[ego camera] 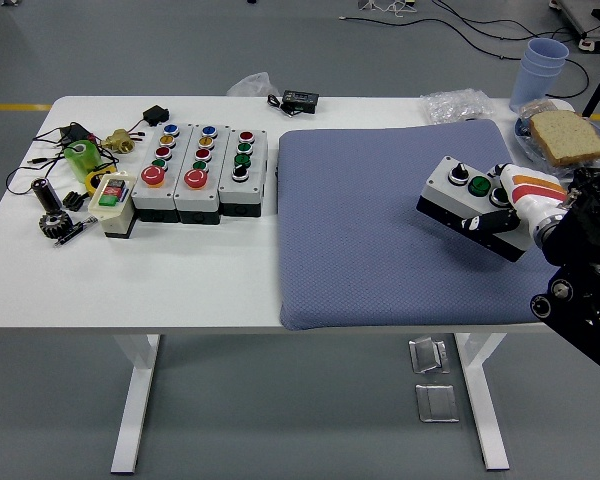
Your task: Pick up the button,place it on the desk,press the button,press the button
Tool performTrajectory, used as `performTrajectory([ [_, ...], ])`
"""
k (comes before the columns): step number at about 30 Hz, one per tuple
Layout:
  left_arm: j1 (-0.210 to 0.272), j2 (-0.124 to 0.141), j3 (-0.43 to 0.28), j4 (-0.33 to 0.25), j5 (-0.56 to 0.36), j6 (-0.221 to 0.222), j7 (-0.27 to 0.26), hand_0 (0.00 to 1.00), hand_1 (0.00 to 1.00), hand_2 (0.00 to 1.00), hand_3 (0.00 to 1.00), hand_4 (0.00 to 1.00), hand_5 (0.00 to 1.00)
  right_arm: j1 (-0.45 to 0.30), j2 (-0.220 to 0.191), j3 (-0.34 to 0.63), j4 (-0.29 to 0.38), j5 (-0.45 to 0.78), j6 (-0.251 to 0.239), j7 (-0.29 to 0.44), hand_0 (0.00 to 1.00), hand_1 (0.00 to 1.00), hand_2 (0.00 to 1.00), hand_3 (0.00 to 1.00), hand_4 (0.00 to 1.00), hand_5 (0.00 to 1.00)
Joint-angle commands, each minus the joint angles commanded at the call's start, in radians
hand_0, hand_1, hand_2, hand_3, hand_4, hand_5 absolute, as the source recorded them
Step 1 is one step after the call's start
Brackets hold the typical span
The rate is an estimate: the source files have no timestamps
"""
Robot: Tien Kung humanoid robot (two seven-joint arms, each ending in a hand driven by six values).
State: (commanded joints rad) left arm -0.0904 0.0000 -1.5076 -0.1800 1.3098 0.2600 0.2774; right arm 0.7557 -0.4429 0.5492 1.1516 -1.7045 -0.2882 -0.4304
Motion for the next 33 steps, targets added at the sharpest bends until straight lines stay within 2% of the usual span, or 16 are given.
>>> performTrajectory([
  [4, 0.001, 0.0, -0.004, 0.0, 0.006, 0.0, 0.002, 0.53, 0.42, 0.417, 0.432, 0.248, 0.508, 0.006, -0.023, -0.036, 0.038, 0.015, 0.022, 0.117, 0.213, 0.021, 0.289, 0.469, 0.797, 0.052],
  [9, 0.004, 0.0, -0.006, 0.0, 0.015, -0.002, 0.004, 0.53, 0.419, 0.417, 0.433, 0.248, 0.509, 0.009, -0.036, -0.06, 0.038, 0.053, 0.04, 0.271, 0.196, 0.002, 0.272, 0.459, 0.793, 0.05],
  [14, 0.01, 0.0, -0.006, 0.0, -0.003, 0.003, 0.001, 0.53, 0.419, 0.417, 0.433, 0.248, 0.508, 0.013, -0.04, -0.076, 0.039, 0.076, 0.015, 0.378, 0.182, 0.002, 0.262, 0.454, 0.789, 0.075],
  [18, 0.012, 0.0, -0.003, 0.0, 0.001, 0.002, 0.003, 0.53, 0.419, 0.417, 0.432, 0.248, 0.507, 0.016, -0.047, -0.092, 0.049, 0.104, 0.033, 0.451, 0.178, 0.002, 0.256, 0.45, 0.789, 0.081],
  [25, 0.012, 0.0, -0.001, 0.0, -0.003, 0.0, 0.002, 0.53, 0.419, 0.417, 0.432, 0.248, 0.506, 0.03, -0.056, -0.136, 0.058, 0.097, 0.072, 0.484, 0.177, 0.002, 0.257, 0.451, 0.79, 0.085],
  [33, 0.009, 0.0, 0.001, 0.0, -0.003, 0.0, 0.004, 0.53, 0.419, 0.417, 0.433, 0.248, 0.506, 0.064, -0.035, -0.149, 0.035, -0.002, 0.12, 0.409, 0.178, 0.002, 0.262, 0.457, 0.788, 0.075],
])
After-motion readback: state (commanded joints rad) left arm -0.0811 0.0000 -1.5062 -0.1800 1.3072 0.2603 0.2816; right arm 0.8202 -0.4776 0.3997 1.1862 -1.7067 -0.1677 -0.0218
